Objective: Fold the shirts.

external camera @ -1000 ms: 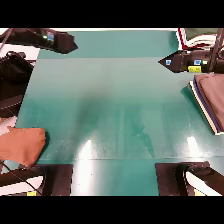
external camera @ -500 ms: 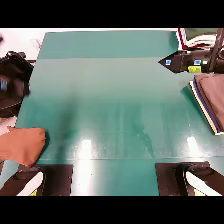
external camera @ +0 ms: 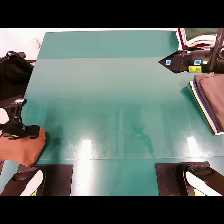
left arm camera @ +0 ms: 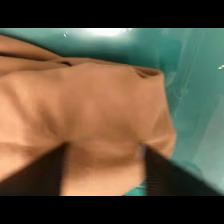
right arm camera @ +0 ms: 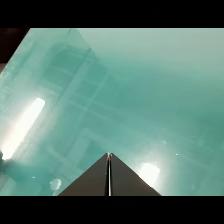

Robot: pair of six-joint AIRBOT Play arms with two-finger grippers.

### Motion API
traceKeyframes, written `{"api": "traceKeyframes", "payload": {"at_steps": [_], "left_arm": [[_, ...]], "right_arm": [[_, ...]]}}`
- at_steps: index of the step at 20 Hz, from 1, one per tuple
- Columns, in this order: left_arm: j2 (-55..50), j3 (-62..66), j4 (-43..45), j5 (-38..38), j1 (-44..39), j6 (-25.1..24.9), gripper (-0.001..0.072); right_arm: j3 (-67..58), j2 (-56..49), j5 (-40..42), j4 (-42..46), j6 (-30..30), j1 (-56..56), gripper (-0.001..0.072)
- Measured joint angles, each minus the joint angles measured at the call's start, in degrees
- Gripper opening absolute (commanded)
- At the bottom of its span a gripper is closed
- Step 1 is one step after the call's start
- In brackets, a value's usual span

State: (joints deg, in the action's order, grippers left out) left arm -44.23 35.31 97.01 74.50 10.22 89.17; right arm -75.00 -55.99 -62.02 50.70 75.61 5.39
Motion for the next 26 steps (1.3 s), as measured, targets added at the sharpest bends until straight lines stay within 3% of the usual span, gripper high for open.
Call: {"api": "traceKeyframes", "payload": {"at_steps": [2,3,7,12,19,26], "left_arm": [[0.11,-1.42,0.39,-0.59,0.11,0.42,0.0044],[0.11,-1.6,0.44,-0.68,0.17,0.59,0.002],[0.13,3.13,0.63,-0.07,0.22,1.11,0.0019],[0.15,23.43,-0.48,2.1,-5.33,1.4,0.0015],[-3.37,51.93,-1.51,2.95,-27.5,1.46,0.0015],[-22.43,68.61,-2.73,-3.23,-50.38,-2.16,0.0022]], "right_arm": [[0.0,0.0,0.11,0.02,0.0,0.0,0.0017],[0.0,0.0,0.11,0.0,0.0,0.0,0.0017],[0.0,0.02,0.48,-0.02,0.0,0.0,0.0017],[-1.11,1.55,2.95,-0.11,0.0,0.0,0.0017],[-12.52,-0.02,4.28,-0.09,0.02,0.0,0.0017],[-24.28,-4.2,0.81,0.24,0.33,0.0,0.0016]]}}
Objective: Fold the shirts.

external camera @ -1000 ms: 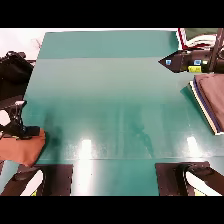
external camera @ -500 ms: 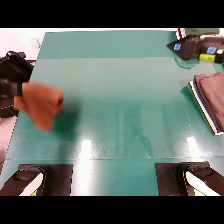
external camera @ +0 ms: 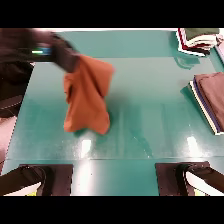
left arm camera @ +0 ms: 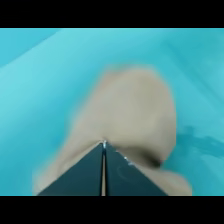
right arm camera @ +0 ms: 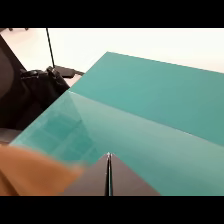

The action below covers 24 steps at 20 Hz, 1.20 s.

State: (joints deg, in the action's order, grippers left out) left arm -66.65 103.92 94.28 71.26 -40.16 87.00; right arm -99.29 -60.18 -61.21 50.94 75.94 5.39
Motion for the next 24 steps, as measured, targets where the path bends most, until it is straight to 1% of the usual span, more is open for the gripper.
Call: {"api": "traceKeyframes", "payload": {"at_steps": [1,2,3,5,7,10,12,14,16,21,24], "left_arm": [[-3.32,1.29,-1.16,-1.49,-2.19,-0.61,0.0188],[-6.12,2.19,-2.21,-3.19,-3.69,-1.25,0.0493],[-8.72,2.91,-3.56,-5.05,-4.9,-1.46,0.0513],[-12.48,3.67,-5.03,-7.37,-5.79,-1.57,0.0513],[-14.49,4.15,-5.88,-8.26,-4.2,-1.51,0.0513],[-15.93,3.93,-6.75,-6.78,2.67,0.63,0.0513],[-16.44,1.75,-10.84,-5.49,8.68,1.81,0.0513],[-16.68,-3.04,-16.76,-5.22,14.21,2.23,0.0514],[-16.83,-9.73,-22.08,-5.14,17.11,2.23,0.0514],[-17.42,-28.2,-31.06,-8.02,19.12,-0.39,0.0515],[-18.58,-35.12,-37.16,-10.12,19.28,-2.82,0.0514]], "right_arm": [[-1.11,-0.44,-0.57,-0.02,0.09,0.0,0.0017],[-1.92,-0.74,-1.16,0.02,0.22,0.0,0.0017],[-2.47,-0.94,-1.36,0.02,0.31,0.0,0.0017],[-3.13,-1.22,-1.9,0.11,0.44,0.0,0.0017],[-3.45,-1.36,-2.1,0.15,0.55,0.0,0.0016],[-3.72,-1.44,-2.38,0.2,0.66,0.0,0.0016],[-3.76,-1.51,-2.45,0.22,0.68,0.0,0.0016],[-3.8,-1.51,-2.56,0.22,0.7,0.0,0.0017],[-3.8,-1.51,-2.95,0.22,0.72,0.0,0.0017],[-3.8,-1.51,-3.58,0.22,0.74,0.0,0.0017],[-3.8,-1.51,-3.69,0.22,0.74,0.0,0.0016]]}}
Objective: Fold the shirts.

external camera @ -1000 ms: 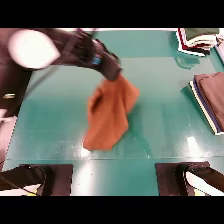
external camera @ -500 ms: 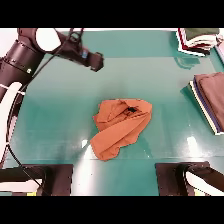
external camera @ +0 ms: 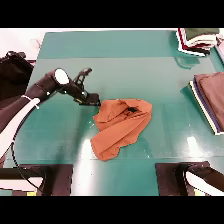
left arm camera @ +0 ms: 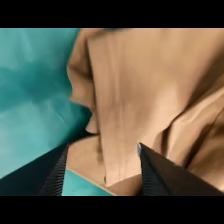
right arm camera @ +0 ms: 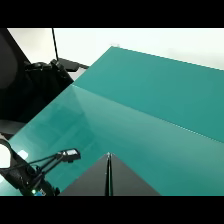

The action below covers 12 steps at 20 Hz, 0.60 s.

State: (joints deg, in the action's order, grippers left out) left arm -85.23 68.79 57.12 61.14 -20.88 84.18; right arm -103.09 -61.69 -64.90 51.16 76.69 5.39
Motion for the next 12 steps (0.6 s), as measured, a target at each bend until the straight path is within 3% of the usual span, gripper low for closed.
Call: {"api": "traceKeyframes", "payload": {"at_steps": [2,3,5,6,12], "left_arm": [[-0.83,-2.23,-3.56,-1.49,-0.63,-1.4,0.0513],[-1.16,-2.95,-4.85,-1.86,-0.98,-1.95,0.0452],[-1.4,-3.32,-7.15,-2.89,-1.18,-2.69,0.0069],[-1.51,-2.93,-7.61,-2.93,-0.87,-3.13,0.0021],[-0.52,8.74,-8.9,2.51,6.95,-4.81,0.002]], "right_arm": [[0.0,0.0,-0.02,-0.02,0.0,0.0,0.0017],[0.0,0.0,-0.09,0.0,0.09,0.0,0.0017],[0.0,0.0,-0.46,0.0,0.22,0.0,0.0016],[0.0,0.0,-0.72,-0.02,0.31,0.0,0.0017],[7.67,2.27,-4.5,-0.02,1.46,-2.14,0.0017]]}}
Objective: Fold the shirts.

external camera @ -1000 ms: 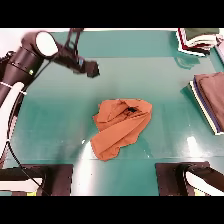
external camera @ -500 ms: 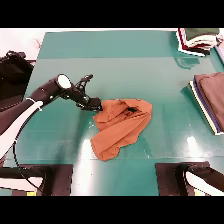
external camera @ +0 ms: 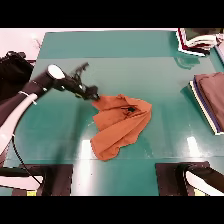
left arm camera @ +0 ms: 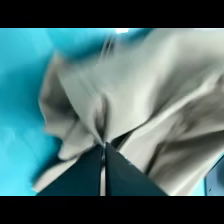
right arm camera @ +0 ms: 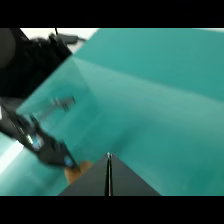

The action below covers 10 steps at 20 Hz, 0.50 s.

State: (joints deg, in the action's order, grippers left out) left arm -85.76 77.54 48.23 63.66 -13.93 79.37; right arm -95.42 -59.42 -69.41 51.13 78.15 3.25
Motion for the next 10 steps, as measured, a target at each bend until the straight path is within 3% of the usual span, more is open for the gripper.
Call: {"api": "traceKeyframes", "payload": {"at_steps": [4,5,6,7,10], "left_arm": [[3.58,8.72,1.88,1.03,7.58,-0.22,0.002],[4.35,9.99,2.49,1.09,9.07,-0.24,0.002],[4.96,11.02,3.17,1.31,10.36,-0.24,0.002],[5.4,11.69,3.89,1.73,11.19,-0.28,0.002],[6.12,12.87,6.69,3.02,12.68,-0.33,0.002]], "right_arm": [[16.46,4.11,-1.9,0.09,0.63,-4.57,0.0024],[21.11,4.79,-1.9,0.07,0.74,-5.38,0.0139],[26.16,5.11,-1.73,0.07,0.81,-5.79,0.0345],[31.01,5.03,-1.2,0.0,0.79,-5.77,0.0399],[42.42,2.05,1.77,-0.35,0.9,-2.47,0.0399]]}}
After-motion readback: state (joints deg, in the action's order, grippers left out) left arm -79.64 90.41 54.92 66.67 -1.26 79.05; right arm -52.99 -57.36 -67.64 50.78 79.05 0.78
